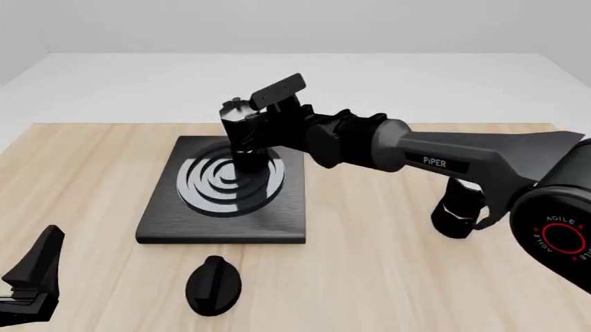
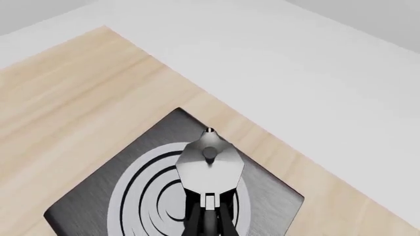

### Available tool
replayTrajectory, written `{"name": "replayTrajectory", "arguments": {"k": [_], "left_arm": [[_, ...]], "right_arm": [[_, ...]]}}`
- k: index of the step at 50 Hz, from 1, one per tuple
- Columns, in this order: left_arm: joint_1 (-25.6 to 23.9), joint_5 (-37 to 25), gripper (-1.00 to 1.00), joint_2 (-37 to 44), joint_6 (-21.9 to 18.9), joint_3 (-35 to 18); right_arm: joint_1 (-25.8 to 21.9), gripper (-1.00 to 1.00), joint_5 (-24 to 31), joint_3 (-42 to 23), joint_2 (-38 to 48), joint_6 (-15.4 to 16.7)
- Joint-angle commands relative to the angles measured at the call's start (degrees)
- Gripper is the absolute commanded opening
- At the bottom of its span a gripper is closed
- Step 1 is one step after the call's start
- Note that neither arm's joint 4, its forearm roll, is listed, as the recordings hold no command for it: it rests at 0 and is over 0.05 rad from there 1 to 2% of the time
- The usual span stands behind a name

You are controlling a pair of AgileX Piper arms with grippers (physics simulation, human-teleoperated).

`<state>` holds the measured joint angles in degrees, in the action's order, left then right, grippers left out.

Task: Put both moka pots on the stove.

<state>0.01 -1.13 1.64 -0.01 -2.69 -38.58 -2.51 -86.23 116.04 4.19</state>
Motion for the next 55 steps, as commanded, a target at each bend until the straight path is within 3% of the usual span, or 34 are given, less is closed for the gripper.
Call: {"name": "replayTrajectory", "arguments": {"k": [1, 20, 21, 45, 55], "left_arm": [[-0.01, 0.0, 1.0, -0.01, 0.01, 0.0], [0.0, 0.0, 1.0, 0.0, -0.01, 0.0], [0.0, 0.0, 1.0, 0.0, 0.01, 0.0], [-0.01, 0.49, 1.0, 1.1, -0.14, 0.04], [-0.01, 0.5, 1.0, 1.11, -0.14, 0.04]], "right_arm": [[0.08, -1.0, -0.11, -0.29, -0.72, -0.85], [-0.83, -1.0, -0.65, 0.54, -0.56, -2.19], [-0.77, 1.0, -0.48, 0.41, -0.44, -2.31], [-1.21, 1.0, 0.71, 0.02, -0.79, -5.43], [-0.85, 1.0, -0.25, 4.58, -4.75, -5.27]]}}
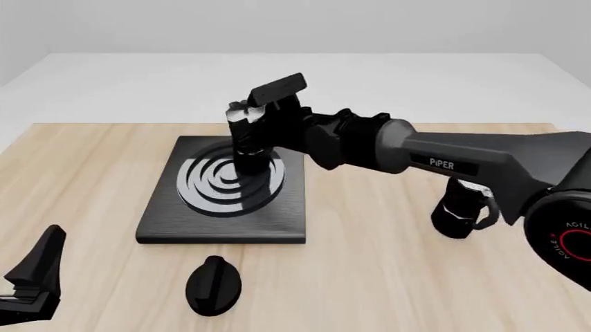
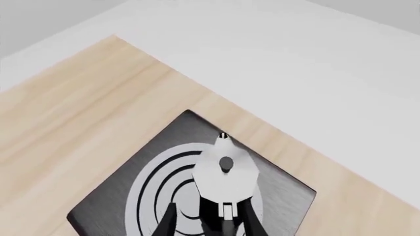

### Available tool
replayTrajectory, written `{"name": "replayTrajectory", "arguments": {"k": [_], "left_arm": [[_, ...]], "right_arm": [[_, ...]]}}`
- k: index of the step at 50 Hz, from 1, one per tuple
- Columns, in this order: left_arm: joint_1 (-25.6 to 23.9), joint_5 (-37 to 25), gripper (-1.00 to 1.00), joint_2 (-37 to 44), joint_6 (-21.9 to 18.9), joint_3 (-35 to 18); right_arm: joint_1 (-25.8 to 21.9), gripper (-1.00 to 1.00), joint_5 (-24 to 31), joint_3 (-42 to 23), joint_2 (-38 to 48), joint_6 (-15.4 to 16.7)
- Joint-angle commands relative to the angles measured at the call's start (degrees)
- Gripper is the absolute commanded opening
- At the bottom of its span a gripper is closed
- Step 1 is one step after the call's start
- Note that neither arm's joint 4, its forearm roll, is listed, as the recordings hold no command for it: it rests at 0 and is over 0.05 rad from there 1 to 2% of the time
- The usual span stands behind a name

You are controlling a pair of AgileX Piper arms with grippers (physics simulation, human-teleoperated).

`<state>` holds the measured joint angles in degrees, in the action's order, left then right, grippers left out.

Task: Put both moka pots on the stove.

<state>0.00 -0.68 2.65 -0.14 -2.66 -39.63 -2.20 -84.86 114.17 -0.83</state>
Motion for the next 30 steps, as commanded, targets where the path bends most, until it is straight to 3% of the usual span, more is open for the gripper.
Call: {"name": "replayTrajectory", "arguments": {"k": [1, 21, 25, 26, 29, 30], "left_arm": [[0.0, 0.05, 1.0, 0.1, -0.01, 0.0], [0.0, 0.07, 1.0, 0.14, -0.02, 0.0], [0.01, 0.07, 1.0, 0.14, -0.02, 0.0], [0.01, 0.07, 1.0, 0.15, -0.02, 0.0], [0.01, 0.07, 1.0, 0.15, -0.02, 0.0], [0.01, 0.07, 1.0, 0.15, -0.02, 0.0]], "right_arm": [[0.13, 1.0, -0.81, 4.39, -3.71, -0.63], [0.77, 1.0, -4.82, 25.87, -21.87, -0.05], [0.46, 1.0, -5.07, 31.48, -29.37, -0.23], [2.32, 1.0, -5.13, 33.16, -32.07, 1.25], [3.31, 1.0, -4.42, 36.63, -38.2, 0.85], [4.37, 1.0, -4.62, 37.97, -40.51, 2.28]]}}
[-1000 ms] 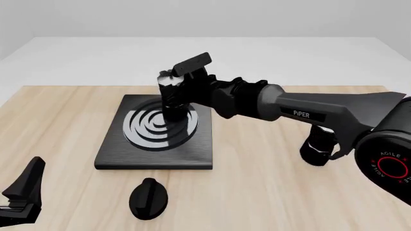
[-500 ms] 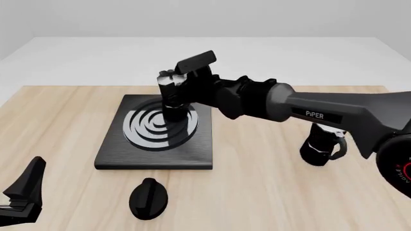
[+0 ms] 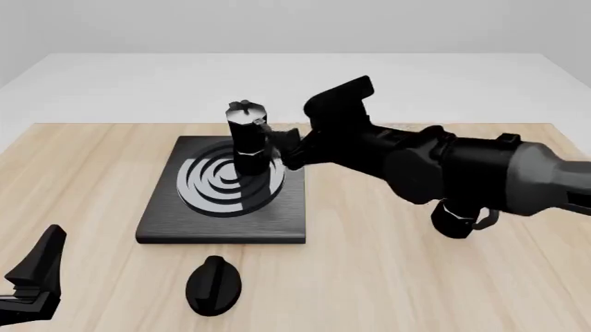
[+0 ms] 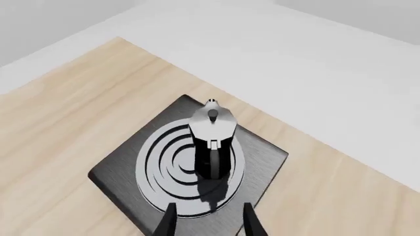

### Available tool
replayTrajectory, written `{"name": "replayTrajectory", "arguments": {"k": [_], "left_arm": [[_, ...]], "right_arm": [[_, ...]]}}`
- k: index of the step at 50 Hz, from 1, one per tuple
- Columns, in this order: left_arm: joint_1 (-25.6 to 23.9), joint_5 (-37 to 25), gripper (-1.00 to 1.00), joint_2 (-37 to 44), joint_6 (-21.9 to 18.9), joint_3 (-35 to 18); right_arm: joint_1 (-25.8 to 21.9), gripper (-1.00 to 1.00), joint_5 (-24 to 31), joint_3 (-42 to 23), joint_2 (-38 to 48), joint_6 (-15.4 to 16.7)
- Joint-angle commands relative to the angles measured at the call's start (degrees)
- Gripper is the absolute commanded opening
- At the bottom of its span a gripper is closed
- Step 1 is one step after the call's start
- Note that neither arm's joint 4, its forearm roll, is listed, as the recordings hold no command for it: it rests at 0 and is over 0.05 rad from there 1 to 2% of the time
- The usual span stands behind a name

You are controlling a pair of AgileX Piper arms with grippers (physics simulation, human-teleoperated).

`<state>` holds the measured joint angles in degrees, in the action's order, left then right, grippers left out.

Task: Put both moka pots on the stove.

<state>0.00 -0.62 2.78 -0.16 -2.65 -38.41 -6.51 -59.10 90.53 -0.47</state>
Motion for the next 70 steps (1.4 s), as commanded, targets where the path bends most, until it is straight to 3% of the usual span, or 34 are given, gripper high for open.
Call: {"name": "replayTrajectory", "arguments": {"k": [1, 2, 3, 4, 5, 6, 9, 13, 14, 19, 21, 22, 25, 28, 32, 39, 51, 57, 70], "left_arm": [[0.01, 0.01, 1.0, 0.02, 0.0, 0.0], [-0.95, 2.36, 1.0, 4.28, 0.93, 0.23], [-0.72, 3.53, 1.0, 4.23, 1.11, 0.67], [-1.14, 2.66, 1.0, 0.5, 3.57, 1.11], [-0.83, 6.99, 1.0, 9.58, 0.49, 0.97], [-0.89, 7.43, 1.0, 8.69, 1.12, 1.25], [-0.81, 4.91, 1.0, 5.85, 1.16, 0.79], [-0.77, 4.38, 1.0, 4.71, 0.98, 0.82], [-0.74, 3.23, 1.0, 3.15, 0.76, 0.69], [-0.71, -0.05, 1.0, 0.28, 0.54, -0.24], [-0.71, -0.06, 1.0, 0.26, 0.53, -0.24], [-0.71, -0.06, 1.0, 0.27, 0.54, -0.24], [-0.7, -0.08, 1.0, 0.24, 0.53, -0.24], [-0.72, -0.07, 1.0, 0.25, 0.53, -0.24], [-0.71, -0.07, 1.0, 0.24, 0.54, -0.24], [-0.71, -0.06, 1.0, 0.26, 0.53, -0.24], [-0.71, -0.05, 1.0, 0.28, 0.54, -0.24], [-0.7, -0.07, 1.0, 0.26, 0.54, -0.24], [-0.71, -0.06, 1.0, 0.27, 0.53, -0.24]], "right_arm": [[3.14, 1.0, -0.31, 12.23, -16.88, 1.92], [3.63, 1.0, -0.18, 13.51, -19.15, 2.78], [4.11, 1.0, 1.06, 14.64, -21.77, 1.24], [5.35, 1.0, 1.5, 15.59, -23.84, 2.02], [6.47, 1.0, 2.0, 16.47, -25.89, 2.61], [7.94, 1.0, 3.07, 17.43, -28.63, 2.76], [12.18, 1.0, 5.15, 19.75, -34.57, 4.58], [15.01, 1.0, 8.32, 20.76, -38.89, 3.58], [17.76, 1.0, 9.65, 22.16, -42.74, 5.27], [24.43, 1.0, 14.13, 24.46, -50.55, 4.99], [26.04, 1.0, 14.35, 25.22, -51.97, 5.39], [27.65, 1.0, 14.13, 26.6, -53.38, 7.03], [30.22, 1.0, 15.35, 27.72, -55.14, 6.7], [33.67, 1.0, 15.6, 29.06, -57.61, 9.48], [34.92, 1.0, 14.66, 30.13, -57.19, 8.59], [40.12, 1.0, 12.67, 32.04, -57.03, 11.13], [44.62, 1.0, 7.16, 35.72, -51.79, 9.78], [44.43, 1.0, 6.32, 36.53, -49.75, 7.89], [44.08, 1.0, 2.54, 38.98, -46.54, 7.61]]}}
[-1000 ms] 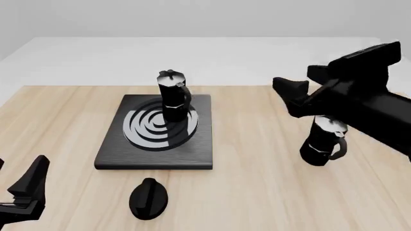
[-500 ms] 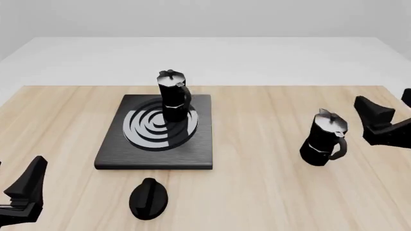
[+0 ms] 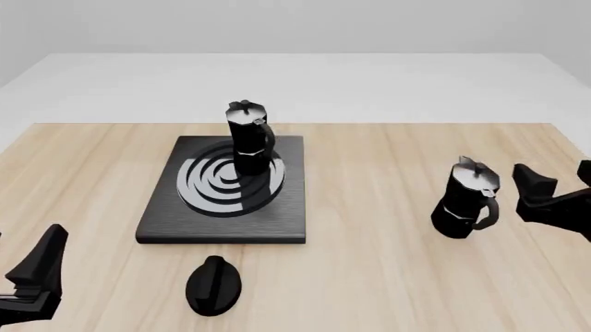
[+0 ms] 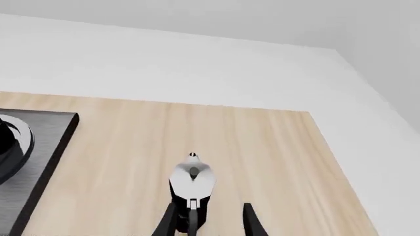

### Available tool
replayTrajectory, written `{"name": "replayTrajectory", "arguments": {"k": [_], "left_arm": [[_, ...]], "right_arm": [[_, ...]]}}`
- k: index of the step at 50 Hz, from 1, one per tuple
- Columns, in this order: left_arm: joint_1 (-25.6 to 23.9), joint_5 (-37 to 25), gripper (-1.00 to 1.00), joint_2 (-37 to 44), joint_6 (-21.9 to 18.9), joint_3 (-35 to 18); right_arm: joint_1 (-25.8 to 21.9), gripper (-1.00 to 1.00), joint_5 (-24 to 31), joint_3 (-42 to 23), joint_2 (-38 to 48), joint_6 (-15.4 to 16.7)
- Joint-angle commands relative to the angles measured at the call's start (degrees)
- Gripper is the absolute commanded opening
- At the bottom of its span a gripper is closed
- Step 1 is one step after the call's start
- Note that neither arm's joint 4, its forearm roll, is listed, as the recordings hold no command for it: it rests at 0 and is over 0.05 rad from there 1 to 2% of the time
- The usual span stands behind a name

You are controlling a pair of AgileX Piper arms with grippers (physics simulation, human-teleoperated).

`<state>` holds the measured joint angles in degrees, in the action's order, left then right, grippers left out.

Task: Put both moka pots on the stove.

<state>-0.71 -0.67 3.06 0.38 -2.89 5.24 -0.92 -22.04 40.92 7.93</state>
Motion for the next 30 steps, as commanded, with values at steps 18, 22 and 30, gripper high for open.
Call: {"name": "replayTrajectory", "arguments": {"k": [18, 22, 30], "left_arm": [[0.01, -0.03, 1.0, -0.04, 0.0, 0.0], [0.0, -0.02, 1.0, -0.02, 0.0, 0.0], [-0.01, -0.02, 1.0, -0.03, 0.0, 0.0]], "right_arm": [[-2.07, 1.0, -11.0, 2.95, 12.34, -1.64], [-2.19, 1.0, -13.38, 3.07, 15.2, -2.01], [-2.28, 1.0, -17.16, 3.23, 19.7, -2.66]]}}
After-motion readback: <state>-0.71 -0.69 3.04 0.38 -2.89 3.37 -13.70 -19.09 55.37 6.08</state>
